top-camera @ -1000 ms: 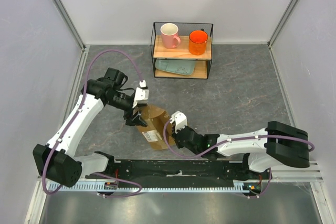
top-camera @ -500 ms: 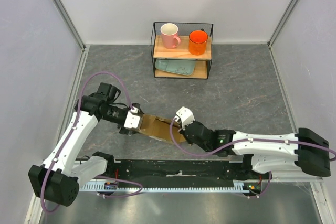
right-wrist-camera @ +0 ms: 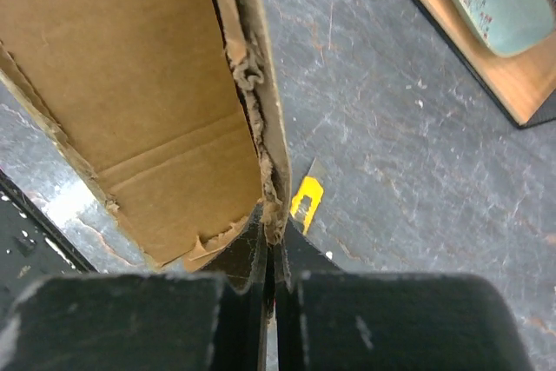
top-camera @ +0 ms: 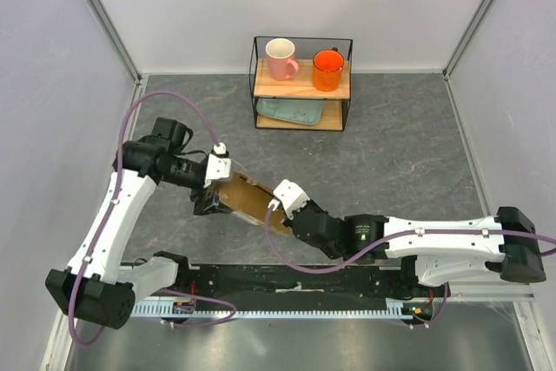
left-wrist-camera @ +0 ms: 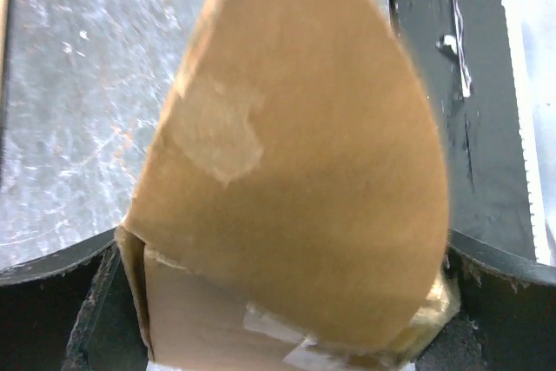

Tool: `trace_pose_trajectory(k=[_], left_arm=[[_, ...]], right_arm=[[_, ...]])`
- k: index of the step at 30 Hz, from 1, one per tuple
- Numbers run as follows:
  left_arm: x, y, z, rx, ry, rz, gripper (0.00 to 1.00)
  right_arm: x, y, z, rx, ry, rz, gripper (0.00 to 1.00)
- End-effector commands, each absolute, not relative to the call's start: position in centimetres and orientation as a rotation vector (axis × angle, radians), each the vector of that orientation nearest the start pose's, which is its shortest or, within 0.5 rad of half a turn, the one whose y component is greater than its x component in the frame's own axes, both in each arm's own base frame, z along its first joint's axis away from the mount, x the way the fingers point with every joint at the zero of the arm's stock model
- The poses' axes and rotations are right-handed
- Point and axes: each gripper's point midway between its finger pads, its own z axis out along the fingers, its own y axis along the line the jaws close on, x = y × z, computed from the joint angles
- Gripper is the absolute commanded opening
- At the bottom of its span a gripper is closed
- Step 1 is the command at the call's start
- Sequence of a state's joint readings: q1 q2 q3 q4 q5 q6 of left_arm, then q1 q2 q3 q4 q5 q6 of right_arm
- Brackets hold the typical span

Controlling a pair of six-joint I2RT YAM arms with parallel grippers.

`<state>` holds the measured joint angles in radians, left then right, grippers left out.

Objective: Unpack the express box
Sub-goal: Open the express box at the center of the board.

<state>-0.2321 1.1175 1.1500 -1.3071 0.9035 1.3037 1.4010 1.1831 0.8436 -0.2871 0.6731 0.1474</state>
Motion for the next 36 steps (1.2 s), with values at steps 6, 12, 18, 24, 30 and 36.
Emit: trace_pose_trajectory(k=[6,12,18,24,30,36], left_arm=[[14.8,-14.1,21.8,1.53,1.686,-0.663,0.99],[14.3,-13.7,20.4,1.394,1.85,-0.709,0.99],[14.9,-13.8,21.9,1.295,1.867,-0.691,0.99],[14.9,-12.0,18.0,1.254,1.97,-0.578,0.99],[16.0,-10.3,15.6,1.28,1.989,-0.452,0.99],[22.4,-6.6,15.0,1.168,1.958,-0.035,0.99]], right_arm=[[18.4,31.4,24.2,-0.784,1.702,0.067,0.0],[20.1,30.5,24.3,-0.803,1.702,-0.054,0.0],[20.5,29.7,23.8,-0.815,1.694,-0.12,0.0],[21.0,28.4,24.2,-0.786,1.676,-0.207,0.0],[21.0,27.0,25.2,-0.755,1.666,-0.21,0.0],[20.5,26.2,24.6,-0.765,1.689,-0.177,0.0]])
